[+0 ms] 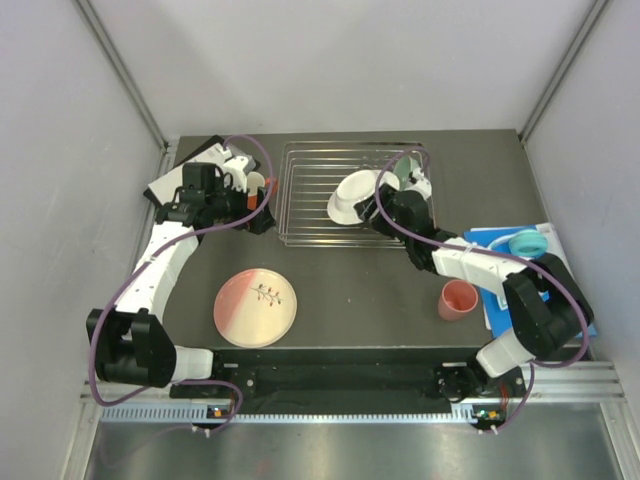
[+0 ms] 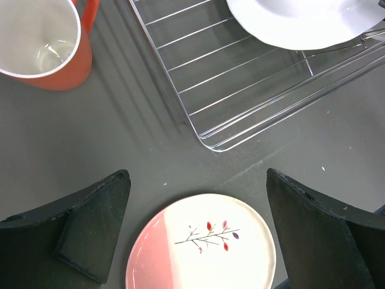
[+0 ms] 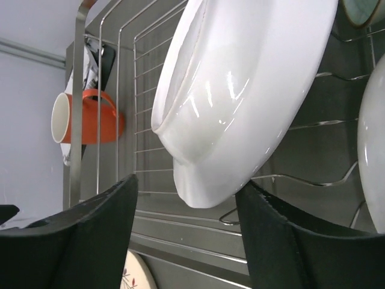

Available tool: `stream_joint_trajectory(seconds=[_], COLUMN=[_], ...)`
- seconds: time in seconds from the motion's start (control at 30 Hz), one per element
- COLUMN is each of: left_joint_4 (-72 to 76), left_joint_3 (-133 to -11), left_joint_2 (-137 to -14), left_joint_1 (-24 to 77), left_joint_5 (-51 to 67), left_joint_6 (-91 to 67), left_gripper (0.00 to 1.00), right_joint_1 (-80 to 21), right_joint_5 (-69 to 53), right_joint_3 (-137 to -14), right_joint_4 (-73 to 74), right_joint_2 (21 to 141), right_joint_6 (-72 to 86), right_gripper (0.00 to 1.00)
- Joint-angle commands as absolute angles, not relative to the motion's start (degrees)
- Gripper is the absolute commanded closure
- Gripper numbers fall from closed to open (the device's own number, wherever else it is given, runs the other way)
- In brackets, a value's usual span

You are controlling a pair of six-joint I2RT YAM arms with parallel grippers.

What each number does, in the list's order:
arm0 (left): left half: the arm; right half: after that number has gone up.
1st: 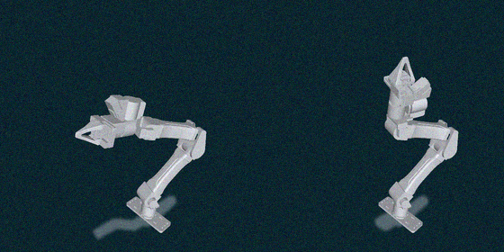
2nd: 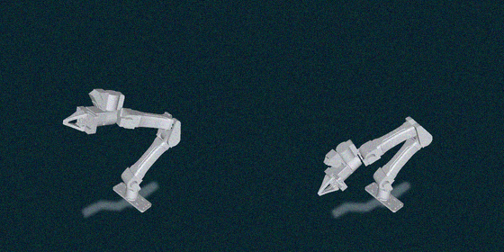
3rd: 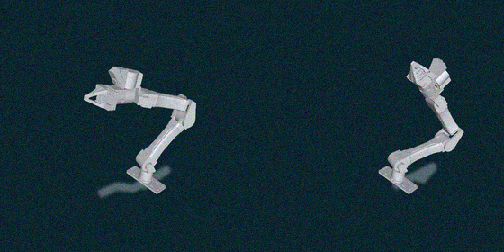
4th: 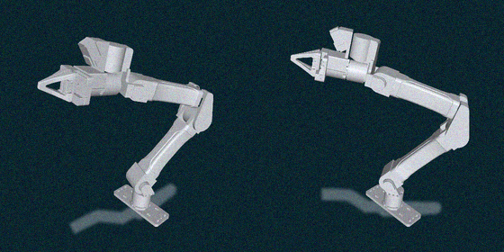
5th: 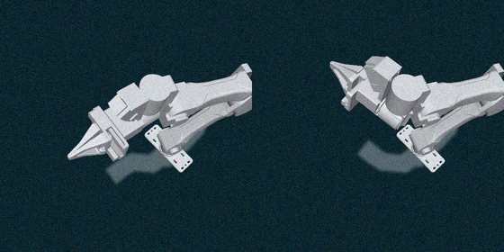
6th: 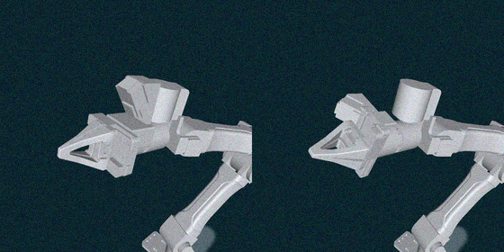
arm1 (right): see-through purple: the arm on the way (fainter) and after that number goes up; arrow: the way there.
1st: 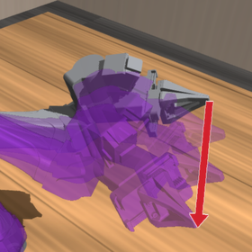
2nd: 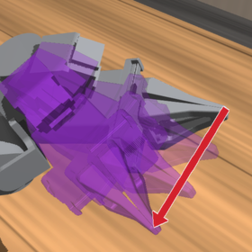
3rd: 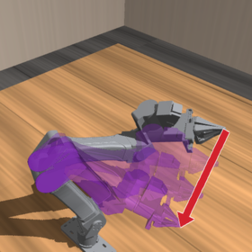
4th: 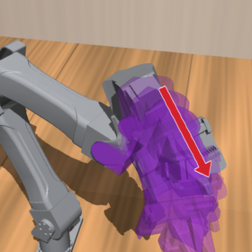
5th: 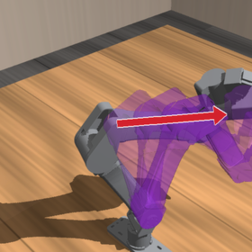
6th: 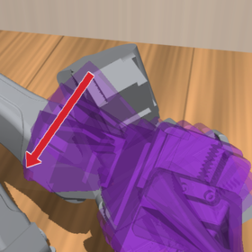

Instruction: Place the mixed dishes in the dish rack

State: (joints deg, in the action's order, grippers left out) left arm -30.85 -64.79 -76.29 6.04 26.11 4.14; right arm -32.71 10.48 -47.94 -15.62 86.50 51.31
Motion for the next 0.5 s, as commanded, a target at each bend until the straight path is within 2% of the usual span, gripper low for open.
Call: stream_joint_trajectory(seconds=[0.0,0.07,0.2,0.27,0.37,0.47], left_joint_4=[-29.36,-29.44,-29.62,-29.79,-29.97,-30.06], left_joint_3=[-64.78,-64.69,-64.51,-64.25,-63.81,-63.72], left_joint_2=[-74.53,-74.36,-74.09,-73.74,-73.48,-73.04], left_joint_1=[6.24,6.24,6.24,6.24,6.24,6.24], left_joint_5=[27.07,26.98,26.98,27.07,27.16,26.9], left_joint_6=[3.69,3.87,3.96,3.96,3.96,4.04], left_gripper=[0.01,0.01,0.01,0.01,0.01,0.01], right_joint_1=[-32.26,-32.26,-32.26,-32.17,-32.17,-31.9], right_joint_5=[10.46,10.11,10.28,10.37,10.63,10.46], right_joint_3=[-48.25,-48.08,-47.2,-47.2,-48.16,-50.18], right_joint_4=[-23.11,-24.52,-27.94,-29.09,-30.67,-30.67], right_joint_2=[87.8,87.89,88.07,88.24,88.94,90.26], right_joint_6=[55.54,56.51,57.22,57.3,57.66,57.74], right_gripper=[0.4,0.46,0.66,0.69,0.8,0.81])
